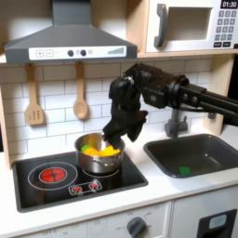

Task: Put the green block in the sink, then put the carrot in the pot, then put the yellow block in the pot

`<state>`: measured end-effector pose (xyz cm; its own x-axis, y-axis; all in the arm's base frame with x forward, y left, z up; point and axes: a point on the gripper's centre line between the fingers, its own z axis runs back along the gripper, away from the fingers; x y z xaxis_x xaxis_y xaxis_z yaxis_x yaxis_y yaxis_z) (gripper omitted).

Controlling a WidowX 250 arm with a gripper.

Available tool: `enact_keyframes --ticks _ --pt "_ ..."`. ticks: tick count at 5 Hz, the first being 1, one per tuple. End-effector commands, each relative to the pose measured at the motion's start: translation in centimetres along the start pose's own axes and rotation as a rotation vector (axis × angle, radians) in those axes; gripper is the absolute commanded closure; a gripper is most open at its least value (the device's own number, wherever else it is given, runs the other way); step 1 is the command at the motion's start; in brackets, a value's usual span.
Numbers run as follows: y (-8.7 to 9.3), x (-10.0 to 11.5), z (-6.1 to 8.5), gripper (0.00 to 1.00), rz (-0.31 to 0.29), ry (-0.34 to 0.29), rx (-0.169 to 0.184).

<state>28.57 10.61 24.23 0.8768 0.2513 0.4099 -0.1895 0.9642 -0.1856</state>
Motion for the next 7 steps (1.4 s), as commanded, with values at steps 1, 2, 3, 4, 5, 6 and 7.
enact_keyframes --ticks 1,2,3,4,5,6,7 --pt "1.8 -2.4 -2.1 1.00 0.053 0.081 0.011" --pt "2.7 -2.8 -2.3 1.00 0.068 0.093 0.023" --pt "3.2 -3.1 -3.4 1.00 0.075 0.129 0.013" --pt "3.8 -3.2 -4.5 1.00 0.083 0.160 0.009" --pt "4.2 -2.8 -6.0 1.00 0.091 0.197 -0.006" --pt "4.9 -3.1 -7.6 1.00 0.116 0.242 -0.011" --pt "5.5 -2.8 -8.1 1.00 0.129 0.242 -0.010"
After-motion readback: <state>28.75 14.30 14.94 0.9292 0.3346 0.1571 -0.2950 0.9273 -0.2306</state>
